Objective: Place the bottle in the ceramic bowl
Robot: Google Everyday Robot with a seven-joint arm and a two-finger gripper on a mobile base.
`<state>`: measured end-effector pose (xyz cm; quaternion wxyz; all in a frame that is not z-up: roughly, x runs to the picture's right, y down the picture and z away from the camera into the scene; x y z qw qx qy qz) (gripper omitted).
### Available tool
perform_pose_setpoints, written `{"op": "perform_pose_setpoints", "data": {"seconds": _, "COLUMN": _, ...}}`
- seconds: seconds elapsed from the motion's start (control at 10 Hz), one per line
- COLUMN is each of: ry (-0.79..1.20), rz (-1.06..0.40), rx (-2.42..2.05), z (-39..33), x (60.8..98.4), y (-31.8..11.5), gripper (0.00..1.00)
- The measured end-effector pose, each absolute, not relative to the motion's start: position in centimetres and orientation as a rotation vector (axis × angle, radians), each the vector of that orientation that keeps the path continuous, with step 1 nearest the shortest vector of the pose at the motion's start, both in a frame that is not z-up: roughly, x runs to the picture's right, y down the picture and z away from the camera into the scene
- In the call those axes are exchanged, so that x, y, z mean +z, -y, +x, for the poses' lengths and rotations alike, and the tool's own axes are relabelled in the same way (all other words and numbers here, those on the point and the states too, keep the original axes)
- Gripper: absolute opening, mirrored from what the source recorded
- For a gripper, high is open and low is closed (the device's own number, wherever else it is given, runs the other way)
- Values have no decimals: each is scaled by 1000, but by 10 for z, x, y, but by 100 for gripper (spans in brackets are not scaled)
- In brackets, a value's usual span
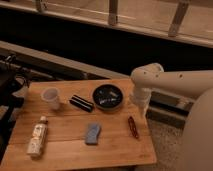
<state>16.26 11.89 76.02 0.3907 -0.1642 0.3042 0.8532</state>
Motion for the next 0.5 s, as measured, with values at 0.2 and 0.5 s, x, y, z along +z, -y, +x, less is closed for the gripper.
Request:
{"op": "perform_pose_setpoints", "data": {"seconds": 0.2, "ry": -717, "rz": -454, "rx": 2131, "z": 146, "x": 756, "y": -113, "gripper": 65}}
{"op": "perform_pose_setpoints", "data": {"seconds": 0.5, "ry": -604, "rz": -552, "rx": 2030, "z": 80, "x": 749, "y": -99, "gripper": 65}}
